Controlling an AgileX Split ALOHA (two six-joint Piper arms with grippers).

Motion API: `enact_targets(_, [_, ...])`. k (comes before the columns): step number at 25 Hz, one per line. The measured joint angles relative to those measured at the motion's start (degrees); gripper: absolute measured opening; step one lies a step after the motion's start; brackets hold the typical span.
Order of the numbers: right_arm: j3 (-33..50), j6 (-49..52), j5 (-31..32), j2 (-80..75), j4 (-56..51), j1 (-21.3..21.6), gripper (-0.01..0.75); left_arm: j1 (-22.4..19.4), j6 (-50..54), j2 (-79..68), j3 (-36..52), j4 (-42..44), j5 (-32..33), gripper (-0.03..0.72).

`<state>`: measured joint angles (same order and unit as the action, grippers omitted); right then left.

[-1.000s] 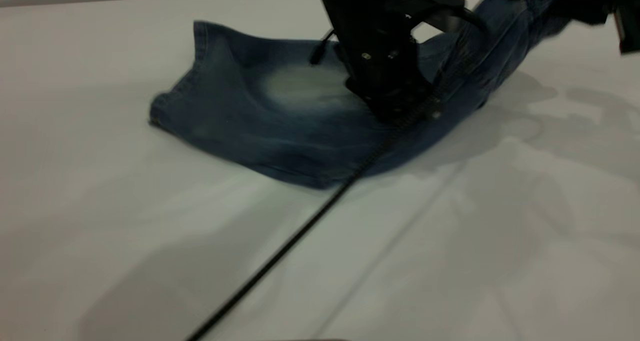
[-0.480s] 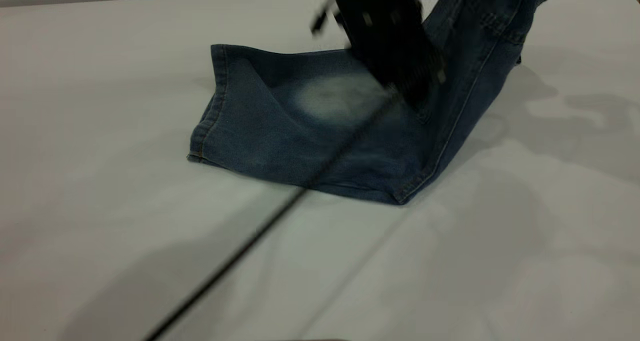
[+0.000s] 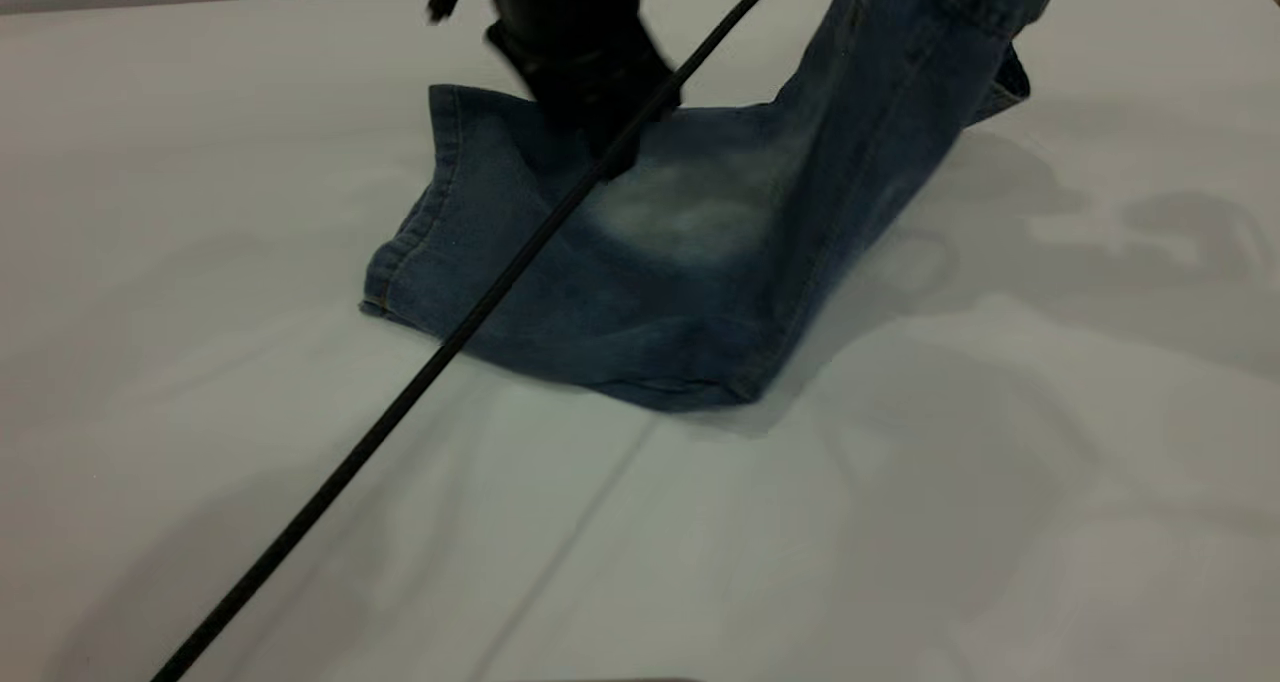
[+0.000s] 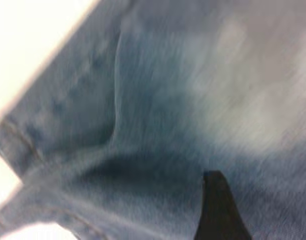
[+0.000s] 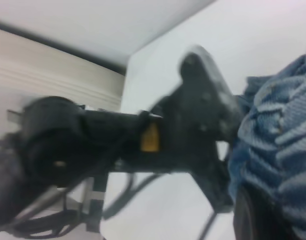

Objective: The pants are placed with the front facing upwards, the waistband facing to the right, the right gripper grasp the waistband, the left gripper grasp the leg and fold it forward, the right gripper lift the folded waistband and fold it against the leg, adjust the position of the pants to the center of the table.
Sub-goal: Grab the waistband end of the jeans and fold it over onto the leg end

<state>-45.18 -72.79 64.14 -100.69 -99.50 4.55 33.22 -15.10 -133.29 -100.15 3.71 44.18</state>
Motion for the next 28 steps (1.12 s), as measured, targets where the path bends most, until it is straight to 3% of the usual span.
enact_targets(6, [0.0, -0.5, 0.8, 0.2, -1.9, -1.1, 0.072, -0.1, 0.5, -1.4, 4.1, -1.4, -2.3, 0.388])
enact_targets(14, [-1.5, -3.9, 0.5, 0.2, -2.2, -10.3, 0.072, -0.1, 0.7, -3.2, 4.2, -2.9, -4.0, 0.382])
enact_targets(20, [-1.6, -4.9, -3.1, 0.2, -2.4, -12.6, 0.072, -0.1, 0.7, 4.2, 4.2, -2.4, -4.0, 0.337])
enact_targets(28, [-1.8, -5.1, -6.5, 0.3, -3.0, -14.8, 0.072, -0.4, 5.4, 18.3, 4.3, 11.4, -3.4, 0.335])
